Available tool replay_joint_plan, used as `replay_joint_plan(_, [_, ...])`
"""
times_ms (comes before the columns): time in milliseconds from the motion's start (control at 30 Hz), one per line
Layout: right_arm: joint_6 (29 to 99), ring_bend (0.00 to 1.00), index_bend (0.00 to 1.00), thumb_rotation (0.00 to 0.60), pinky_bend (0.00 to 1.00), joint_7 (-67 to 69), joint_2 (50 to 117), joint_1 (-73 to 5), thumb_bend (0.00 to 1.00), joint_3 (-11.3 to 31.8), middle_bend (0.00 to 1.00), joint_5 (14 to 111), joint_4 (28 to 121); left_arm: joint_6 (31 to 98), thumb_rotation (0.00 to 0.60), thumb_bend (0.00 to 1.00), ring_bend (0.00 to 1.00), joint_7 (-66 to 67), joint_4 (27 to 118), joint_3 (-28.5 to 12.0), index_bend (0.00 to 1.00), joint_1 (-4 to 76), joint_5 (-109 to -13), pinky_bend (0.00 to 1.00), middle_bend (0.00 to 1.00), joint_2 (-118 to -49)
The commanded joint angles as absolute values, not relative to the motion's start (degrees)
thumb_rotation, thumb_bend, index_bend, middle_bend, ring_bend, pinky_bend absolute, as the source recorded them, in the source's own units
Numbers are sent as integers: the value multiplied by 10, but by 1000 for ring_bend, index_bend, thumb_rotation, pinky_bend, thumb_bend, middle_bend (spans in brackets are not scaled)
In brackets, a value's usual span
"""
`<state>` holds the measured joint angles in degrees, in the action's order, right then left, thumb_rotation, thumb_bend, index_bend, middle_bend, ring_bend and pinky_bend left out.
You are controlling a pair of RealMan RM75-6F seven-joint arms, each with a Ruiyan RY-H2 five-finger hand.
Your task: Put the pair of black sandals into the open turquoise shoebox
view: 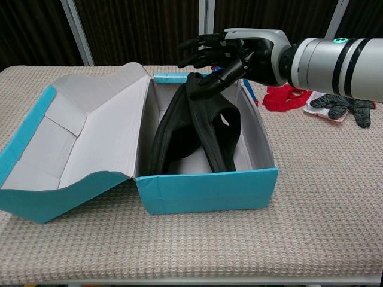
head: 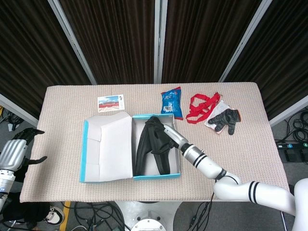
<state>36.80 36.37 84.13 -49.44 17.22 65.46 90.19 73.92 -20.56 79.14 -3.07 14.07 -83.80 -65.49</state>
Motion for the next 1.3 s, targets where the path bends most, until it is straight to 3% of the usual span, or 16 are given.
replay_joint_plan(33, [364, 0, 112, 600, 173, 363, 836, -488, 0, 167, 149, 653, 900, 739, 600, 122, 124, -205, 791, -30, 238, 141, -838, 196, 229, -655])
replay_joint_plan(467, [349, 0, 88, 600, 182, 379, 830, -473, 0, 167, 139, 663, 891, 739, 600, 123, 123, -201, 795, -31, 239, 142, -839, 196, 229, -654])
replay_joint_plan(767, [439, 0, 87, 600, 186, 387, 753, -425, 0, 182, 149, 762, 959, 744, 600, 123, 123, -194, 805, -36, 238, 143, -838, 196, 229, -651])
replay_joint_plan(933, [538, 0, 78, 600, 171, 249, 700, -372, 5, 144, 140, 824, 951, 749, 600, 123, 123, -186, 808, -39, 238, 143, -838, 196, 229, -650])
replay_joint_plan(1033, [612, 0, 79, 600, 90, 100, 688, -330, 23, 115, 90, 845, 929, 754, 600, 123, 123, -182, 808, -41, 238, 142, -837, 196, 229, -650])
replay_joint_plan(1200, [698, 0, 50, 600, 0, -179, 678, -250, 26, 68, 5, 800, 946, 769, 600, 123, 124, -168, 802, -46, 238, 138, -834, 196, 229, -659])
replay_joint_plan(1300, [721, 0, 32, 600, 0, -205, 683, -214, 26, 44, 0, 778, 957, 774, 600, 123, 124, -160, 798, -46, 238, 137, -836, 196, 229, -665])
